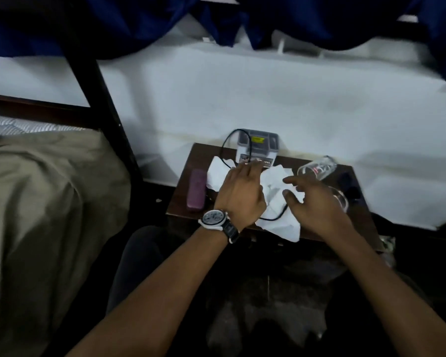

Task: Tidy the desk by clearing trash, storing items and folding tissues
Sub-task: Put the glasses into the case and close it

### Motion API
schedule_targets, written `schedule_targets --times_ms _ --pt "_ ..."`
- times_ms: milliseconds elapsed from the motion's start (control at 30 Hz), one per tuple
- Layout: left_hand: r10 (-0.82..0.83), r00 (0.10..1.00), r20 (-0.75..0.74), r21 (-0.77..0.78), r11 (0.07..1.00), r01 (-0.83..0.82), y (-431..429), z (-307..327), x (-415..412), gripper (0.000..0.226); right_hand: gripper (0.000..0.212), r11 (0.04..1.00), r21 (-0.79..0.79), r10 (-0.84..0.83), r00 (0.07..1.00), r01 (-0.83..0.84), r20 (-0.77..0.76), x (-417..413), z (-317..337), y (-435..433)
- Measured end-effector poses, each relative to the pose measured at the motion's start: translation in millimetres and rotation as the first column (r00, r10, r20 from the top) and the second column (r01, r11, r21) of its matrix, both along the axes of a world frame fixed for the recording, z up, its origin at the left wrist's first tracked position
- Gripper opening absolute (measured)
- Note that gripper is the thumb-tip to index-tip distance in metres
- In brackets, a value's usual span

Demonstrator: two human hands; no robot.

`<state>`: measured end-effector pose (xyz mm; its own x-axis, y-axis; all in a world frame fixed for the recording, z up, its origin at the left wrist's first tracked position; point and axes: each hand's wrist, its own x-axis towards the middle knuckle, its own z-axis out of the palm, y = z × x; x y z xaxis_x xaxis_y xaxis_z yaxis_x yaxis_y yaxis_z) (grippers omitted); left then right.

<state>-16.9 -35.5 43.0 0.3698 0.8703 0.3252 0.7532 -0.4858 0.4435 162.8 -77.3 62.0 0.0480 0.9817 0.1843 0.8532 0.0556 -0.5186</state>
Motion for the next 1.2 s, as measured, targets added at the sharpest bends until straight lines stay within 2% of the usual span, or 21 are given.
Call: schedule_targets --times_ms 167,333,500,700,867,967,1067,1200 --pt "0.076 0.997 -0.002 -0.025 0.997 -0.076 16 -11 -40 0.064 0.033 0.995 -0.047 0.085 0.996 -0.084 0.023 -47 -12 26" --pt "0.211 0.977 -0.012 -0.121 0.97 -0.211 32 -40 -58 0.065 0.031 0.986 -0.074 0.15 0.989 -0.148 0.012 -70 -31 57" --pt "0.378 0.921 -0.095 -0.219 0.895 -0.39 57 -75 -76 0.065 0.033 0.969 -0.132 0.21 0.978 -0.208 0.004 -92 -53 85" --pt "0.457 0.88 -0.13 -0.354 0.807 -0.472 72 -94 -73 0.075 0.033 0.955 -0.148 0.258 0.966 -0.256 -0.006 -110 -75 106" --pt "0.496 0.867 0.037 -0.327 0.826 -0.459 75 -92 -77 0.065 0.032 0.95 -0.147 0.275 0.961 -0.276 -0.029 -108 -84 109" --pt "0.529 0.821 0.217 -0.328 0.831 -0.449 73 -73 -72 0.074 0.032 0.965 -0.088 0.24 0.966 -0.249 -0.101 -96 -81 108" --pt "0.41 0.789 0.457 -0.359 0.897 -0.258 75 -55 -58 0.08 0.029 0.99 -0.075 0.085 0.928 -0.12 -0.363 -72 -74 111" --pt "0.397 0.668 0.629 -0.565 0.824 0.043 80 -44 -22 0.086 0.021 0.977 -0.203 -0.073 0.784 -0.068 -0.617 -39 -63 111"
